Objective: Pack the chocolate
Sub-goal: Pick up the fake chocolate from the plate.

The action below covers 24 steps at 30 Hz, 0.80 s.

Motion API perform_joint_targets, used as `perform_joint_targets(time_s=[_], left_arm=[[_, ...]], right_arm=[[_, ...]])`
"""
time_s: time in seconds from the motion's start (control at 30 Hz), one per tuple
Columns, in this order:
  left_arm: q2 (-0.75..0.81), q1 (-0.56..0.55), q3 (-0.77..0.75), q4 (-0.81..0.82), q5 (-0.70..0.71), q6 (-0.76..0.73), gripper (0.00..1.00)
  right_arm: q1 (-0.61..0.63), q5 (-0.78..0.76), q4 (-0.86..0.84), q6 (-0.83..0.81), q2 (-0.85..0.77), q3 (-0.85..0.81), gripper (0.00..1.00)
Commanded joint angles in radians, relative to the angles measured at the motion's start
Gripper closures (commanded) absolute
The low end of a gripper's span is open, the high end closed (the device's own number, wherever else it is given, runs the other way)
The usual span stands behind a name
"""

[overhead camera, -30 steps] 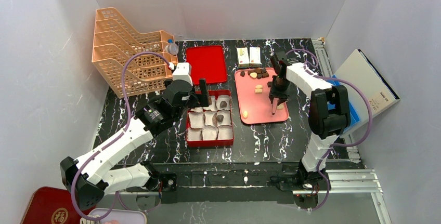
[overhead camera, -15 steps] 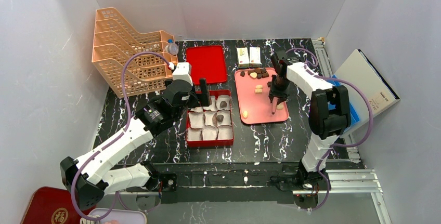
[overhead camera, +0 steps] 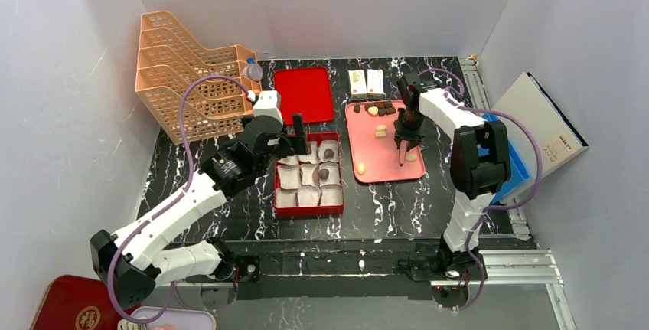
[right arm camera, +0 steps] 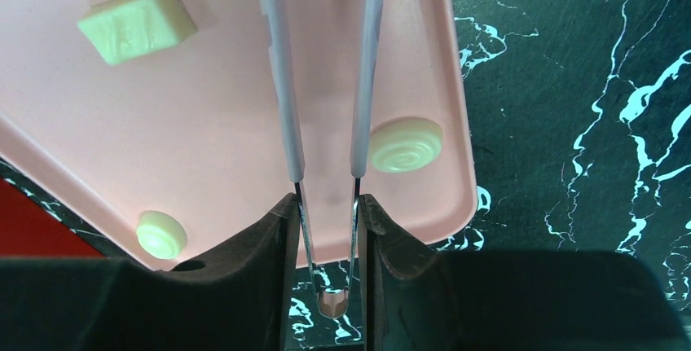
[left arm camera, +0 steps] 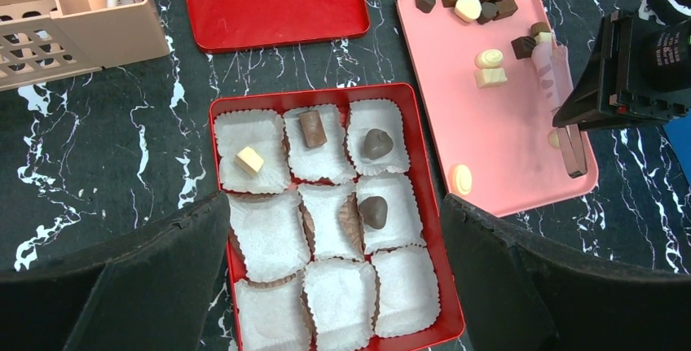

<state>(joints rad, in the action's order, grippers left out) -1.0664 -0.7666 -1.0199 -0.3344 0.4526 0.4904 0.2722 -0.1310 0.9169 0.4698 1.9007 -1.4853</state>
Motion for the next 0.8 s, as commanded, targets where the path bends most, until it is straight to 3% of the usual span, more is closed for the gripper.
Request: perform_joint_targets(time_s=[0.0,0.6,0.67,0.77], left_arm=[[-0.011,0.015,-0.001,0.016,-0.008,-0.011,0.02],[-0.043,0.062,0.001,0.040,-0.053,-0.013,0.02],[-0.043,0.066,0.005,0.043,-0.057,-0.010,0.02],[-0.040,0.069,0.008,0.041,-0.058,-0.007,0.02]], right_arm=[[-0.023,-0.010,0.004,-0.011,0.006,-0.046,0.62],[-0.068,0.026,-0.010,-0.044,0.065,-0.091,0.64],[-0.072,0.031,-0.011,-0.046,0.068,-0.093,0.68],[-0.074,0.043,-0.015,-0.051,0.069,-0.091,0.85]])
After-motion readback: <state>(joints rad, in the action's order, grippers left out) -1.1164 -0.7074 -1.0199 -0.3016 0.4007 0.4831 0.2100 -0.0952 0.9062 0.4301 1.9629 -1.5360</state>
